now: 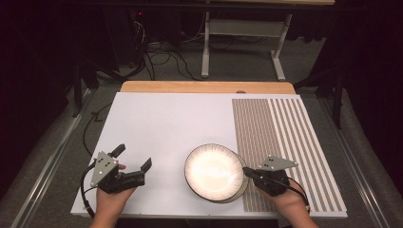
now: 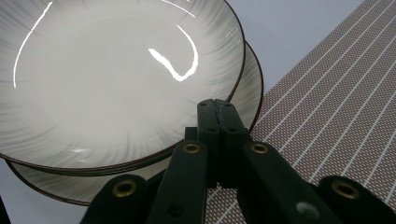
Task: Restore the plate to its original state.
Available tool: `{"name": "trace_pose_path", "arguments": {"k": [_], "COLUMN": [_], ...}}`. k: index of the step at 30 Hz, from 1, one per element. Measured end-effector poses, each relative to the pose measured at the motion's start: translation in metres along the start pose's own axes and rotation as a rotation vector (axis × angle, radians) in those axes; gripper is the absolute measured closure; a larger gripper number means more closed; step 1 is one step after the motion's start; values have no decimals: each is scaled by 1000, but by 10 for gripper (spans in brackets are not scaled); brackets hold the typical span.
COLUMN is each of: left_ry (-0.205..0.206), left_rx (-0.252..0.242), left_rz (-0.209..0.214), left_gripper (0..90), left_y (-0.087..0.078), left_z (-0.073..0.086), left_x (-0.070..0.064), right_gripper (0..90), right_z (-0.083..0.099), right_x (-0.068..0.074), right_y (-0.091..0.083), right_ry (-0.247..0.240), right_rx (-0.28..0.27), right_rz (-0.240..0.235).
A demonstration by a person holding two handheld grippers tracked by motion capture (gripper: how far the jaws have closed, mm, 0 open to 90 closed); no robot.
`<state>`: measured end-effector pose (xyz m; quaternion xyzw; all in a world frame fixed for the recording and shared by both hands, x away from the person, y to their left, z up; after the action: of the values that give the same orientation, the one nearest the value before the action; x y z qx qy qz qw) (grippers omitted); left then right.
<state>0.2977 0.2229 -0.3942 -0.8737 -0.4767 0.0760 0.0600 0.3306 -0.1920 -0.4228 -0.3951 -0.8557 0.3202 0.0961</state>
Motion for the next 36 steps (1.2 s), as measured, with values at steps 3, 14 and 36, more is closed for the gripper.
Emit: {"name": "trace_pose_path", "arguments": {"k": [3, 14, 36], "left_ry": [3, 2, -1], "left_rx": [-2, -1, 62], "left_rz": [0, 1, 4], "left_gripper": [6, 6, 6], "left_y": [0, 0, 4], "left_z": [0, 0, 4], "left_x": [0, 0, 1], "right_gripper": [900, 900, 622], "right_z": [0, 0, 1], "right_x": [-1, -7, -45], "right_y": [-1, -6, -36], "right_ry": [6, 19, 158], "right_rx": [1, -16, -144], "right_rz": [0, 23, 135]}}
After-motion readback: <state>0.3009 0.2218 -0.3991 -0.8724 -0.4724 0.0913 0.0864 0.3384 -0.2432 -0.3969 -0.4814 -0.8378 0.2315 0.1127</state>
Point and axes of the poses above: each handheld gripper's, and its own axes: y roughly forward along the jaws, z roughly out of its underside, x roughly to its left, the point moved 3 cm from there along y, roughly forward along the jaws, and after that the axes turned 7 degrees about z, right-handed, at the moved point
